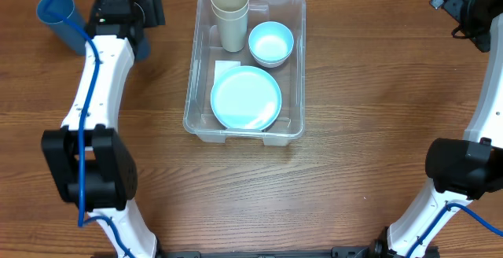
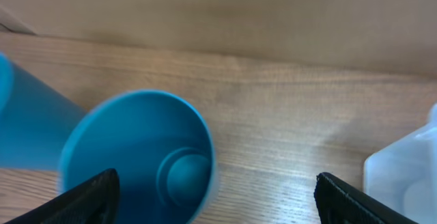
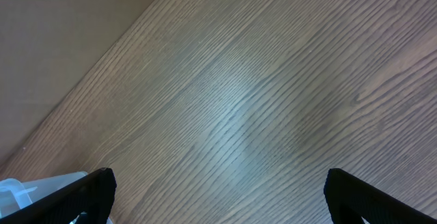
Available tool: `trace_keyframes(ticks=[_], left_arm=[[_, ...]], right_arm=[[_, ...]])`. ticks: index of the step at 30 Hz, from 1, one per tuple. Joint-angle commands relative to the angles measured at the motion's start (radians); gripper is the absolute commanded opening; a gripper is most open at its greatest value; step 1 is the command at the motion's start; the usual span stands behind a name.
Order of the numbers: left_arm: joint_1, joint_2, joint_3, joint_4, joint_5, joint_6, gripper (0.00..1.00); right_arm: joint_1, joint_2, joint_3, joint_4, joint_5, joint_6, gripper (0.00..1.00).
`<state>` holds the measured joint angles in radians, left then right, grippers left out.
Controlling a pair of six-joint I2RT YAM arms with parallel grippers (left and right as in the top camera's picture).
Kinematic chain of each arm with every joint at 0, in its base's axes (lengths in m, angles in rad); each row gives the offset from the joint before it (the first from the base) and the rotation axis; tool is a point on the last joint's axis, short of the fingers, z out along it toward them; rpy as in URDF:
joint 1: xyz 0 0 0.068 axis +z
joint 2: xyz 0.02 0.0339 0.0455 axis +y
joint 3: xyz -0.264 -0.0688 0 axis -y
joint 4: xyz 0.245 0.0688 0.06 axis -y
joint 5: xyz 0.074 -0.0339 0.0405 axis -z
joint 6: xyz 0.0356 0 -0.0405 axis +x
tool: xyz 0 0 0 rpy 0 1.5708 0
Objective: Pack container
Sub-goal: 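Release and move the left gripper to grasp a teal cup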
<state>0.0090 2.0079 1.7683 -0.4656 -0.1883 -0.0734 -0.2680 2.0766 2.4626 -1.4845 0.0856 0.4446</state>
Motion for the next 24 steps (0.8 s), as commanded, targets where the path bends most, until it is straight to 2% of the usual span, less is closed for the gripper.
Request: trace_keyframes(ticks=[1,2,4,6,8,10,13,16,18,21,24], left_arm=[[0.006,0.061,0.016,0.002,0.029,0.041,0.80],[0.006,0.074,0.016,-0.002,0.029,0.041,0.70],[0.006,0.092,0.016,-0.010,0.029,0.040,0.37],[0.006,0.095,0.016,-0.014,0.029,0.040,0.24],[0.006,0.095,0.016,-0.008,0.024,0.040,0.17],[0.006,0.095,0.016,-0.005,0.021,0.041,0.04],[0.006,0.079,0.020,-0.032,0.021,0.023,0.04],[0.002,-0.011,0.058,-0.118,0.025,-0.019,0.04],[-0.010,-0.094,0.091,-0.186,0.045,-0.042,0.04],[-0.043,-0.236,0.134,-0.283,0.148,-0.043,0.04],[-0.111,-0.371,0.138,-0.340,0.163,-0.042,0.04]], right_arm=[[0.000,-0.023,0.018,0.005,0.010,0.003,1.00],[0.000,-0.023,0.018,0.005,0.010,0.003,1.00],[0.000,-0.023,0.018,0.005,0.010,0.003,1.00],[0.000,-0.023,0.018,0.005,0.010,0.003,1.00],[0.000,-0.023,0.018,0.005,0.010,0.003,1.00],[0.000,-0.023,0.018,0.005,0.010,0.003,1.00],[0.000,-0.023,0.018,0.005,0.010,0.003,1.00],[0.000,-0.023,0.018,0.005,0.010,0.003,1.00],[0.000,-0.023,0.018,0.005,0.010,0.003,1.00],[0.000,-0.023,0.018,0.005,0.010,0.003,1.00],[0.000,-0.023,0.018,0.005,0.010,0.003,1.00]])
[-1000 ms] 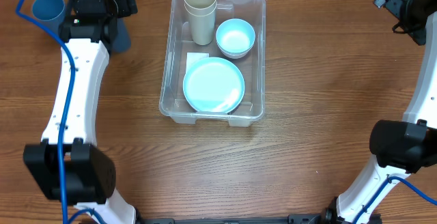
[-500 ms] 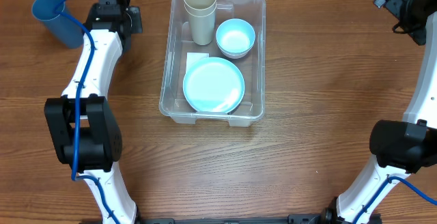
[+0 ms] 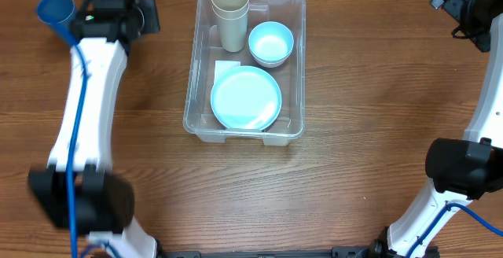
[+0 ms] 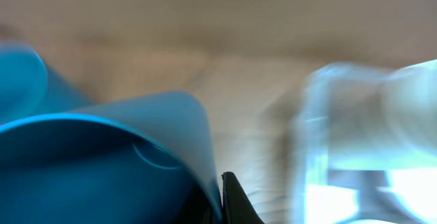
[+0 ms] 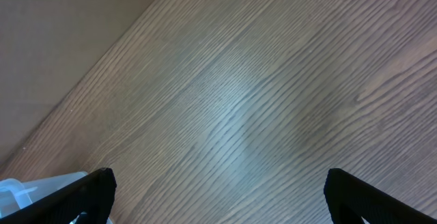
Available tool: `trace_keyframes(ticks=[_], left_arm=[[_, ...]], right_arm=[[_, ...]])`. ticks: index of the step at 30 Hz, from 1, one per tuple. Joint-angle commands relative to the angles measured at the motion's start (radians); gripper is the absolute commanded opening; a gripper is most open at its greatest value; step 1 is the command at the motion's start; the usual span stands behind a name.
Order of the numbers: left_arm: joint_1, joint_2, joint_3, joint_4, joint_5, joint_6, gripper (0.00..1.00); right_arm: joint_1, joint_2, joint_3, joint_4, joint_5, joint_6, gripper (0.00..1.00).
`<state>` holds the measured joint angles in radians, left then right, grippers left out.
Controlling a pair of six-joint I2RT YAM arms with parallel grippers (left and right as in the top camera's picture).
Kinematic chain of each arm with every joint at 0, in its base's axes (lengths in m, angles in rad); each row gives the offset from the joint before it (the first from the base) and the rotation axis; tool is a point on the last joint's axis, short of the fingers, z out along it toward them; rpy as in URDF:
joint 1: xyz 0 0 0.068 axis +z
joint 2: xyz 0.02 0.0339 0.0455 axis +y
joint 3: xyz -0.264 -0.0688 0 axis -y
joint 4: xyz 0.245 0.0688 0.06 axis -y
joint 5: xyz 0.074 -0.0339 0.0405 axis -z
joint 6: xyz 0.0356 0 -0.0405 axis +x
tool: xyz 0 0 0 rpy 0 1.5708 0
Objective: Pack container
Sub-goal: 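Release and move the left gripper to grasp a teal cup, then carry the teal cup into the bin beside the cream cups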
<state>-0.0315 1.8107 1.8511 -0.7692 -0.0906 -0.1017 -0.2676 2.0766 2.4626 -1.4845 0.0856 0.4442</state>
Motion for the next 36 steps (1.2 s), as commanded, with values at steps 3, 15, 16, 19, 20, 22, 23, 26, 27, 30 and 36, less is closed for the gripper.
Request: trace_keyframes(ticks=[3,15,16,19,20,22,23,26,27,30,36], left_arm=[[-0.162,-0.237,0.056,-0.100,0.066,-0.013,0.04],[-0.352,-0.112,0.055,-0.233,0.063,0.001,0.04],[-0.351,-0.085,0.055,-0.233,0.063,0.001,0.04],[-0.351,-0.013,0.055,-0.220,0.060,0.001,0.04],[-0.351,0.017,0.055,-0.214,0.057,0.001,0.04],[-0.351,0.073,0.055,-0.203,0.054,0.001,0.04],[-0.351,0.102,0.055,-0.197,0.054,0.001,0.04],[-0.349,0.174,0.055,-0.167,0.034,0.001,0.04],[-0.349,0.195,0.055,-0.155,0.018,0.000,0.04],[-0.348,0.222,0.055,-0.138,0.001,-0.003,0.04],[-0.348,0.225,0.055,-0.124,-0.025,-0.003,0.07]], right_arm=[[0.000,-0.023,0.018,0.005,0.010,0.003,1.00],[0.000,-0.023,0.018,0.005,0.010,0.003,1.00],[0.000,-0.023,0.018,0.005,0.010,0.003,1.00],[0.000,-0.023,0.018,0.005,0.010,0.003,1.00],[0.000,-0.023,0.018,0.005,0.010,0.003,1.00],[0.000,-0.023,0.018,0.005,0.010,0.003,1.00],[0.000,-0.023,0.018,0.005,0.010,0.003,1.00],[0.000,-0.023,0.018,0.005,0.010,0.003,1.00],[0.000,-0.023,0.018,0.005,0.010,0.003,1.00],[0.000,-0.023,0.018,0.005,0.010,0.003,1.00],[0.000,-0.023,0.018,0.005,0.010,0.003,1.00]])
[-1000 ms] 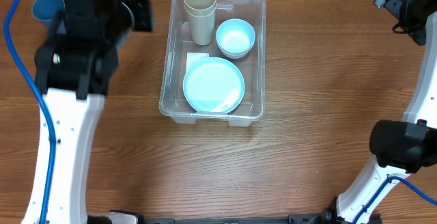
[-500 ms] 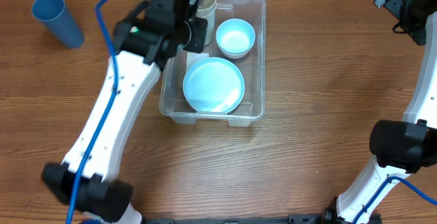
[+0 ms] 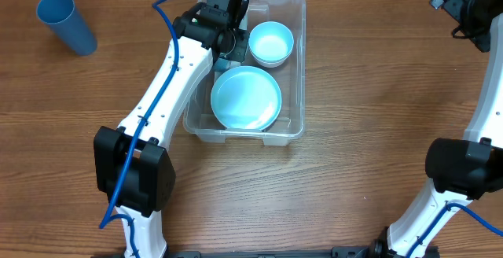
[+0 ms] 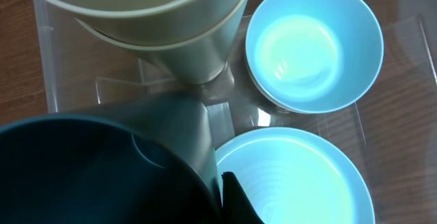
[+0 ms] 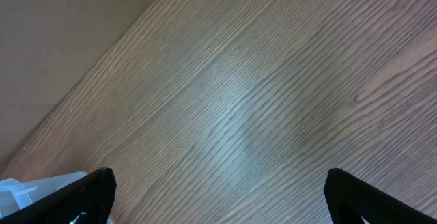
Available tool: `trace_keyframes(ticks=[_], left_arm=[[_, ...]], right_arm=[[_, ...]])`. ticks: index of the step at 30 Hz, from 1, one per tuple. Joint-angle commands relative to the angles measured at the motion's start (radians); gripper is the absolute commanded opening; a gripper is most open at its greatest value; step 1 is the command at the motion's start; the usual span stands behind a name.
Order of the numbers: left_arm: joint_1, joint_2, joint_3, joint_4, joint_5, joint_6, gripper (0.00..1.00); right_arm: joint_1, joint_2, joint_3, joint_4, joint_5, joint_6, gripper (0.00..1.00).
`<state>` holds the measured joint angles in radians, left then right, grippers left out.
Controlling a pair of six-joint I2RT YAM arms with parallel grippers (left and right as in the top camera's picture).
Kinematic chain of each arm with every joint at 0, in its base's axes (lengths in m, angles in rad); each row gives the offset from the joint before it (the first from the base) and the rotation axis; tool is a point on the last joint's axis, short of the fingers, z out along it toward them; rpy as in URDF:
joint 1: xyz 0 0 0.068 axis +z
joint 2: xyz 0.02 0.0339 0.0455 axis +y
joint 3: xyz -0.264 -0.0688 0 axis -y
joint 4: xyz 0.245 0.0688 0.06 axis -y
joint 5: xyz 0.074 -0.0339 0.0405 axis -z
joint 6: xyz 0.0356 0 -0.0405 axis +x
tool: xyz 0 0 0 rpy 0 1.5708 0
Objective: Pack container
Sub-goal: 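Carry the teal cup into the bin beside the cream cups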
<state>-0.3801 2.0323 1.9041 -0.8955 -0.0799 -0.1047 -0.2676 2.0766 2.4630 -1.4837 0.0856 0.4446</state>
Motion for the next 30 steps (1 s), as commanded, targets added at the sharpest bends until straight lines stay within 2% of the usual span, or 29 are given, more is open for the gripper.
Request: trace_keyframes(ticks=[1,4,6,12,16,20,23,26,30], left_arm=[[0.001,0.003,0.002,-0.002,-0.035,0.000,0.17],[0.000,0.003,0.002,-0.014,-0.034,-0.016,0.51],[0.000,0.002,0.003,0.005,-0.034,-0.016,0.59],[0.001,0.001,0.068,0.043,-0.035,-0.014,0.62],[0.001,0.000,0.227,0.009,-0.041,0.017,0.62],[0.001,0.000,0.436,-0.083,-0.117,0.049,0.63],[0.015,0.000,0.505,-0.090,-0.272,0.073,0.68],[0.083,0.003,0.505,-0.044,-0.323,0.083,0.70],[0.284,0.023,0.505,0.004,-0.247,0.012,0.70]], right_arm=[[0.000,-0.023,0.018,0.004,0.010,0.003,1.00],[0.000,-0.023,0.018,0.004,0.010,0.003,1.00],[0.000,-0.023,0.018,0.004,0.010,0.003,1.00],[0.000,-0.023,0.018,0.004,0.010,0.003,1.00],[0.000,-0.023,0.018,0.004,0.010,0.003,1.00],[0.000,-0.023,0.018,0.004,0.010,0.003,1.00],[0.000,-0.023,0.018,0.004,0.010,0.003,1.00],[0.000,-0.023,0.018,0.004,0.010,0.003,1.00],[0.000,-0.023,0.018,0.004,0.010,0.003,1.00]])
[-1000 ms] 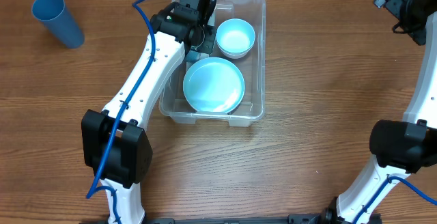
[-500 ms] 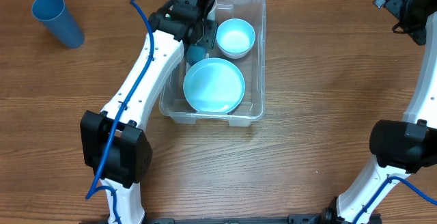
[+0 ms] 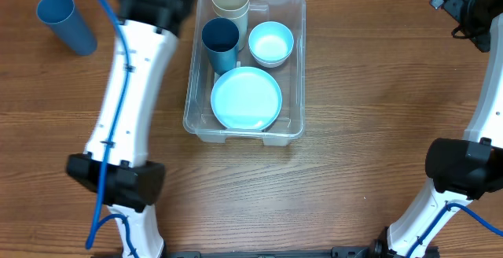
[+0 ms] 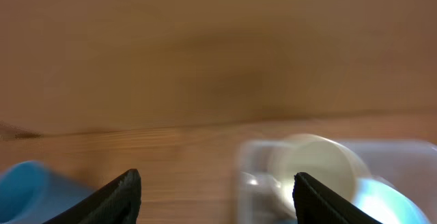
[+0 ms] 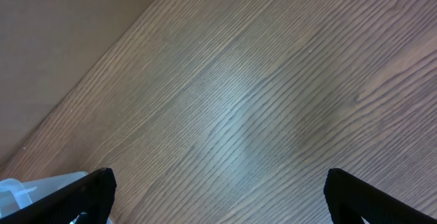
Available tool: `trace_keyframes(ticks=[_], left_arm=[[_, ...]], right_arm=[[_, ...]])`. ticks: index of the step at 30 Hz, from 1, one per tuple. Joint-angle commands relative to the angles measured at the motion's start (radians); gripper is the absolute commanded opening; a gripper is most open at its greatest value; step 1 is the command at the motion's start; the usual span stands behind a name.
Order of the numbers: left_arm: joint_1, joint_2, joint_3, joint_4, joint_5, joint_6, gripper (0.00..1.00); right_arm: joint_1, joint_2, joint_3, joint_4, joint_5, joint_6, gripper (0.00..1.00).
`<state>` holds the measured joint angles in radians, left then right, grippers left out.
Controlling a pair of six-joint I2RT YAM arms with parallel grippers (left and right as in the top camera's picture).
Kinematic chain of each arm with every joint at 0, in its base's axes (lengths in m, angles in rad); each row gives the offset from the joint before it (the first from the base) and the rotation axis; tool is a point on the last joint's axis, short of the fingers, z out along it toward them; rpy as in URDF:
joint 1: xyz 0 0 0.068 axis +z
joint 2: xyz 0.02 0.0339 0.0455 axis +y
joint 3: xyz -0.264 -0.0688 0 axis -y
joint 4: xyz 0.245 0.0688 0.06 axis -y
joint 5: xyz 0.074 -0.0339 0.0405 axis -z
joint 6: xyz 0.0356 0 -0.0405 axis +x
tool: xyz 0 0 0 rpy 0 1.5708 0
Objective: Pack container
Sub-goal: 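Carry the teal cup into the bin beside the cream cups, then grasp the second teal cup with the left gripper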
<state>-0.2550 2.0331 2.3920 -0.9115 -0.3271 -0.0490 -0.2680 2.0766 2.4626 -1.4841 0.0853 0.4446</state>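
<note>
A clear plastic container [image 3: 295, 69] holds a dark blue cup [image 3: 221, 41], a beige cup, a light blue bowl [image 3: 271, 42] and a light blue plate [image 3: 246, 97]. Another blue cup [image 3: 65, 22] lies on the table at far left, also at the left edge of the blurred left wrist view [image 4: 24, 183]. My left gripper [image 4: 217, 195] is open and empty, raised near the container's back left corner; the beige cup [image 4: 311, 166] shows ahead of it. My right gripper [image 5: 218, 195] is open over bare wood at far right.
The wooden table [image 3: 369, 132] stretches around the container. My left arm [image 3: 130, 93] runs along the container's left side. A corner of the container [image 5: 27, 190] shows at the lower left of the right wrist view.
My left gripper has let go of the dark blue cup, which now stands in the container beside the beige cup. The gripper has opened and moved back toward the far left. The right arm is unchanged.
My left gripper was open by two blue cups at far left. Then it was shut on one of them there. Then it held that cup inside the container, in front of the beige cup. Now the cup stands there and the gripper is open and away.
</note>
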Motion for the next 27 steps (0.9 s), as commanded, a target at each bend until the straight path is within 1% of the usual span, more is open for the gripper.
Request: trace_keyframes(ticks=[1,3,6,9,13,20,23,24,25,26,27], left_arm=[[0.213,0.032,0.018,0.026,0.027,-0.070,0.71],[0.298,0.053,0.018,0.030,0.053,-0.109,0.75],[0.414,0.107,0.018,0.031,0.106,-0.116,0.80],[0.472,0.176,0.018,0.047,0.143,-0.111,0.83],[0.492,0.255,0.018,0.069,0.145,-0.107,0.83],[0.492,0.399,0.018,0.052,0.143,-0.104,0.78],[0.493,0.423,0.018,0.052,0.137,-0.105,0.77],[0.496,0.425,0.018,0.052,0.137,-0.105,0.72],[0.497,0.425,0.017,0.052,0.137,-0.105,0.56],[0.498,0.425,0.018,0.052,0.137,-0.105,0.38],[0.498,0.425,0.018,0.052,0.137,-0.106,0.28]], right_arm=[[0.000,-0.023,0.018,0.005,0.010,0.003,1.00],[0.000,-0.023,0.018,0.005,0.010,0.003,1.00],[0.000,-0.023,0.018,0.005,0.010,0.003,1.00],[0.000,-0.023,0.018,0.005,0.010,0.003,1.00],[0.000,-0.023,0.018,0.005,0.010,0.003,1.00],[0.000,-0.023,0.018,0.005,0.010,0.003,1.00],[0.000,-0.023,0.018,0.005,0.010,0.003,1.00],[0.000,-0.023,0.018,0.005,0.010,0.003,1.00],[0.000,-0.023,0.018,0.005,0.010,0.003,1.00],[0.000,-0.023,0.018,0.005,0.010,0.003,1.00],[0.000,-0.023,0.018,0.005,0.010,0.003,1.00]])
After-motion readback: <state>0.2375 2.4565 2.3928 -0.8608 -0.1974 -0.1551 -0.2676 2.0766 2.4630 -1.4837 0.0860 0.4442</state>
